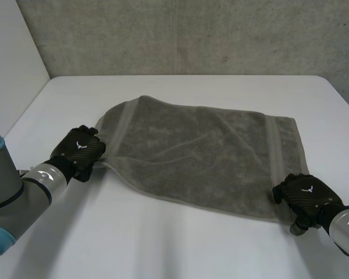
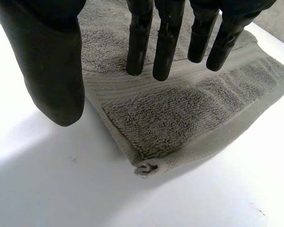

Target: Fold the towel.

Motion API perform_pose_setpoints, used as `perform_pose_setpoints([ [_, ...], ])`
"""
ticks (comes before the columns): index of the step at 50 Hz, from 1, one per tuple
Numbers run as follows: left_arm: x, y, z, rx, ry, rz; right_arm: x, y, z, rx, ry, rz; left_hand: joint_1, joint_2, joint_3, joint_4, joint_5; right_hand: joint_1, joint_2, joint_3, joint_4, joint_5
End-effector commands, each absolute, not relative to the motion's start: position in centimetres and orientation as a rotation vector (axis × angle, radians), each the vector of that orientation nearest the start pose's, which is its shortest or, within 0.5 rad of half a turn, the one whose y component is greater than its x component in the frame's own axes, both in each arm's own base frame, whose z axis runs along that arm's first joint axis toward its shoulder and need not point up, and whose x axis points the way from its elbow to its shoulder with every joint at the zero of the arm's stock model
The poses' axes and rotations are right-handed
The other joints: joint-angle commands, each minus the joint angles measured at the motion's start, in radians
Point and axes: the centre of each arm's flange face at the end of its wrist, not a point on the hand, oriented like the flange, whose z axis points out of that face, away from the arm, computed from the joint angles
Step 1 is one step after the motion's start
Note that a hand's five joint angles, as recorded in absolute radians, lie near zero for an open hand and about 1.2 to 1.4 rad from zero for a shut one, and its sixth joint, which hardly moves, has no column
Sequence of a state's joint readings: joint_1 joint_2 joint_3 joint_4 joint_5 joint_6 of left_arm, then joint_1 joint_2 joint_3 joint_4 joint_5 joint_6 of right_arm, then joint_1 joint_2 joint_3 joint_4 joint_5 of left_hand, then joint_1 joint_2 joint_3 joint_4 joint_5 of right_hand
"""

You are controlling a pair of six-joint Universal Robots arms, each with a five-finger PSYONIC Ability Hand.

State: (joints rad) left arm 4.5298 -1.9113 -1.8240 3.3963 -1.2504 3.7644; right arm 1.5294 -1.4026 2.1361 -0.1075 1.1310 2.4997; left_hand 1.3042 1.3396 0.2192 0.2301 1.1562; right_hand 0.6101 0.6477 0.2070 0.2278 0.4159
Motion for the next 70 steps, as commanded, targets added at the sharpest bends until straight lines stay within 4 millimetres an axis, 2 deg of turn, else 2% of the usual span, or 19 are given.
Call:
perform_pose_setpoints([
  [1,-21.4,-27.8,15.3,1.261,2.219,-1.841,16.0,-22.7,13.1,-1.089,2.453,-1.528,0.092,0.057,-0.045,-0.056,0.066,-0.003,-0.040,-0.032,-0.053,0.017],
  [15,-21.4,-27.8,15.2,1.261,2.221,-1.839,16.0,-23.9,12.7,-1.121,2.440,-1.580,0.092,0.057,-0.045,-0.056,0.066,0.103,0.066,-0.032,-0.053,0.123],
  [33,-21.4,-27.8,15.2,1.259,2.221,-1.839,16.0,-24.1,12.2,-1.117,2.453,-1.557,0.092,0.057,-0.045,-0.056,0.066,0.106,0.068,-0.032,-0.053,0.126],
  [36,-21.3,-27.9,15.2,1.257,2.222,-1.838,15.9,-24.2,12.2,-1.116,2.453,-1.555,0.092,0.057,-0.045,-0.056,0.066,0.232,0.195,-0.032,-0.053,0.252],
  [37,-21.3,-27.9,15.2,1.257,2.222,-1.838,15.9,-24.2,12.2,-1.116,2.453,-1.555,0.092,0.057,-0.045,-0.056,0.066,0.346,0.308,-0.032,-0.053,0.365],
  [38,-21.3,-27.9,15.2,1.257,2.222,-1.838,15.9,-24.2,12.2,-1.116,2.453,-1.555,0.092,0.057,-0.045,-0.056,0.066,0.347,0.309,-0.032,-0.053,0.366],
  [40,-21.3,-27.9,15.2,1.255,2.222,-1.838,16.0,-24.2,12.2,-1.119,2.449,-1.559,0.092,0.057,-0.045,-0.056,0.066,0.773,0.735,-0.032,-0.053,0.793],
  [49,-21.2,-27.9,15.4,1.251,2.214,-1.845,16.1,-24.9,13.0,-1.132,2.420,-1.597,0.092,0.057,-0.045,-0.056,0.066,0.786,0.749,-0.032,-0.053,0.806],
  [54,-21.2,-27.9,15.7,1.245,2.205,-1.854,15.8,-26.4,14.9,-1.105,2.398,-1.708,0.092,0.057,-0.045,-0.056,0.066,0.786,0.749,-0.032,-0.053,0.806],
  [57,-21.3,-27.9,15.9,1.244,2.200,-1.862,15.7,-28.0,17.4,-1.093,2.354,-1.830,0.092,0.057,-0.045,-0.056,0.066,0.786,0.749,-0.032,-0.053,0.806],
  [58,-21.3,-27.9,16.1,1.241,2.195,-1.869,15.7,-28.0,17.4,-1.093,2.354,-1.831,0.092,0.057,-0.045,-0.056,0.066,0.786,0.749,-0.032,-0.053,0.806],
  [60,-21.3,-27.9,16.2,1.239,2.191,-1.874,15.7,-29.1,18.8,-1.056,2.319,-1.896,0.092,0.057,-0.045,-0.056,0.066,0.786,0.749,-0.032,-0.053,0.806],
  [66,-21.5,-28.1,16.1,1.238,2.194,-1.875,16.0,-30.7,18.8,-0.958,2.296,-1.889,0.092,0.057,-0.045,-0.056,0.066,0.786,0.749,-0.032,-0.053,0.806],
  [70,-21.9,-28.5,16.3,1.228,2.201,-1.902,17.5,-31.5,18.1,-0.972,2.285,-1.862,0.092,0.057,-0.045,-0.056,0.066,0.786,0.749,-0.032,-0.053,0.806],
])
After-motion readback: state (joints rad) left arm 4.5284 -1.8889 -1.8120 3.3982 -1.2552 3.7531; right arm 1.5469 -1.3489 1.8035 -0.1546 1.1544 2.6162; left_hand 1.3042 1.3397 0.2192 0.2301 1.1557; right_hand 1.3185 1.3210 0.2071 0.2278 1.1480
